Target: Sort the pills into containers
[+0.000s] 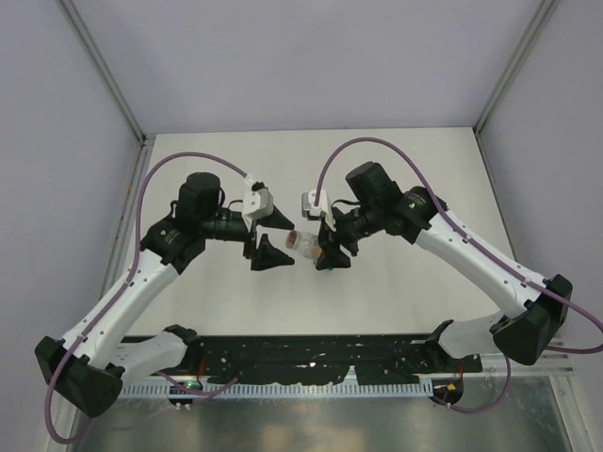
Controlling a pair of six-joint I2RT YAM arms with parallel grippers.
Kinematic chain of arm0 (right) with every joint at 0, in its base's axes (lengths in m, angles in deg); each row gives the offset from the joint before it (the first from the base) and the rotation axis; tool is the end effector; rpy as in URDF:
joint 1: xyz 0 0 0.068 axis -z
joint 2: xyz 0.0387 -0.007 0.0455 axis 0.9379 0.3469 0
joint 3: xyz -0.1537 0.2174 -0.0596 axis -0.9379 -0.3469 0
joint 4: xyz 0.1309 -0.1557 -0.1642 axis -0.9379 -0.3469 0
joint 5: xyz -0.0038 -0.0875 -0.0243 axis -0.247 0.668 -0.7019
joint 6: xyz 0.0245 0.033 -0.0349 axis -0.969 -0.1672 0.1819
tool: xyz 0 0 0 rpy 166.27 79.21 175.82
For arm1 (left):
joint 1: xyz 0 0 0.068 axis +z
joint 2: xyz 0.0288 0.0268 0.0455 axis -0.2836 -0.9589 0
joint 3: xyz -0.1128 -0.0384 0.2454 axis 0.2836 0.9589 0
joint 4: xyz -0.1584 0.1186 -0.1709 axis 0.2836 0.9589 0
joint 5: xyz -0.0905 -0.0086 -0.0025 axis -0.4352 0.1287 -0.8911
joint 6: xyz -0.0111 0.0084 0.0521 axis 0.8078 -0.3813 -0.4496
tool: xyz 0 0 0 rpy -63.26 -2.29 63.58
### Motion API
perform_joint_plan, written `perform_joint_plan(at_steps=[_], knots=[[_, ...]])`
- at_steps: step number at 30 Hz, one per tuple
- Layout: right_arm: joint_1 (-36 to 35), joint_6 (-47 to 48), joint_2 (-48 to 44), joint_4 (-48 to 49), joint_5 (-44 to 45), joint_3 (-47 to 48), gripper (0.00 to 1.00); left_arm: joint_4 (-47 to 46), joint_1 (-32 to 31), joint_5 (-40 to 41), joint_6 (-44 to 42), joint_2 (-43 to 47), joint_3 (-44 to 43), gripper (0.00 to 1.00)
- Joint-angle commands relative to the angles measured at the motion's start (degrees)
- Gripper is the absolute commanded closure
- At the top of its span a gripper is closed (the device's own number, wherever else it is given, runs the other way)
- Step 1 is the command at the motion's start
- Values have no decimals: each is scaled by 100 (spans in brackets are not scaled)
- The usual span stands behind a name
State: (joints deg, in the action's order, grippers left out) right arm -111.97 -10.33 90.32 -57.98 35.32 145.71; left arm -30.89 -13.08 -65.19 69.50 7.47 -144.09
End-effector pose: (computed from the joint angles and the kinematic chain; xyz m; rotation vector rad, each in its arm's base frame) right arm 0.1870 0.2008 0.3600 -1.6535 1.6637 0.9226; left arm 0.1775 -0.1351 0.3673 1.2925 1.4804 -1.1662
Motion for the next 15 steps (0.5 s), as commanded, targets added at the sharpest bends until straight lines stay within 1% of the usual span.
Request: perform_joint_plan(at_steps=[1,5,7,10,13,15], knots=[[-1,134,16,-64,-319,249,94,-730,-111,65,112,254,122,20],[-1,125,42,-56,-310,223,94,-810,-172,57,262,211,52,33],[-1,117,42,-64,-292,258,94,-818,-208,65,314,184,43,43],[-1,82,60,-29,-231,284,94,-801,-269,65,358,97,70,62],[-1,-6,33,67,-135,258,94,-792,-313,100,455,26,70,71],[7,-94,-19,181,-3,223,94,-844,-322,197,586,-9,70,84]])
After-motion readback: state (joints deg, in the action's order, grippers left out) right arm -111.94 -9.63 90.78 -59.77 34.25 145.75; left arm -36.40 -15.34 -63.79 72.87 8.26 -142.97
